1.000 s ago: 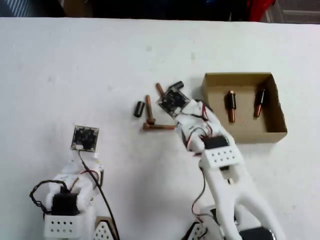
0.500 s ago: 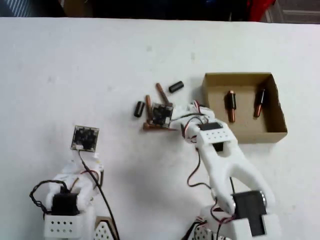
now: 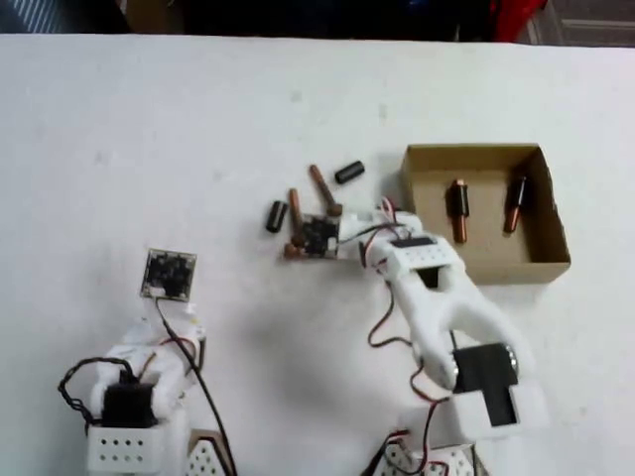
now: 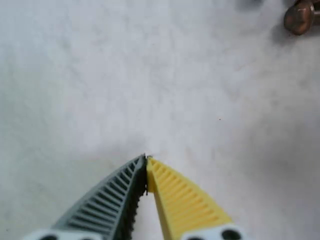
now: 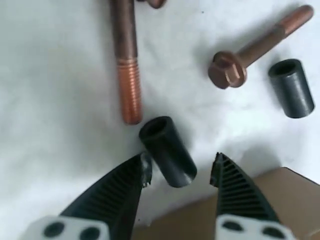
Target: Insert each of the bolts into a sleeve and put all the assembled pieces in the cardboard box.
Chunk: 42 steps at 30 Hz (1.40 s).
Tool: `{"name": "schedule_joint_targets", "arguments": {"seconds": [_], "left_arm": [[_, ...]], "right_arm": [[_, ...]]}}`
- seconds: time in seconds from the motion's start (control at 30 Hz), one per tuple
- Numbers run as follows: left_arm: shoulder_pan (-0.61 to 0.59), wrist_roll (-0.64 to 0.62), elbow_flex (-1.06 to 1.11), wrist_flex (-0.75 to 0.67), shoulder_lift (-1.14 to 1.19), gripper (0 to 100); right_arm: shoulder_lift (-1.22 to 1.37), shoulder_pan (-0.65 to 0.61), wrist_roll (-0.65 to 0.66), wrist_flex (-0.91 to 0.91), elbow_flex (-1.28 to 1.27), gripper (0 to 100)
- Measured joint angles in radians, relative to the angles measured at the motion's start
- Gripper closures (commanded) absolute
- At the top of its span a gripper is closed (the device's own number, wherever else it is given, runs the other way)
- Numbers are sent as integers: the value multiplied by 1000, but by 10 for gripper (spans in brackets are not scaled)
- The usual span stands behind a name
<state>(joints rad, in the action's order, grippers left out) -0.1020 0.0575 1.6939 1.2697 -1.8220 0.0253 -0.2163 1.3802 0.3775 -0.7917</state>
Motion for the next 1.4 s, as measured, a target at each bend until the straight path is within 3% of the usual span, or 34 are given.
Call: {"name": "schedule_joint_targets", "arguments": {"seconds": [0.13, 0.33, 0.7, 0.87, 1.27, 1.4], "left_arm": [[0, 0, 0, 0, 0, 973], [0, 0, 0, 0, 0, 973], [0, 0, 0, 0, 0, 973], [0, 0, 0, 0, 0, 973], [0, 0, 0, 0, 0, 973], [0, 0, 0, 0, 0, 973]], "right_arm": [[77, 0, 0, 0, 57, 831], [161, -2, 0, 0, 114, 985], [169, 0, 0, 0, 121, 981], [141, 0, -9, 80, 144, 981], [-133, -28, -430, 476, 150, 978], [-133, -52, -534, 526, 137, 978]]}}
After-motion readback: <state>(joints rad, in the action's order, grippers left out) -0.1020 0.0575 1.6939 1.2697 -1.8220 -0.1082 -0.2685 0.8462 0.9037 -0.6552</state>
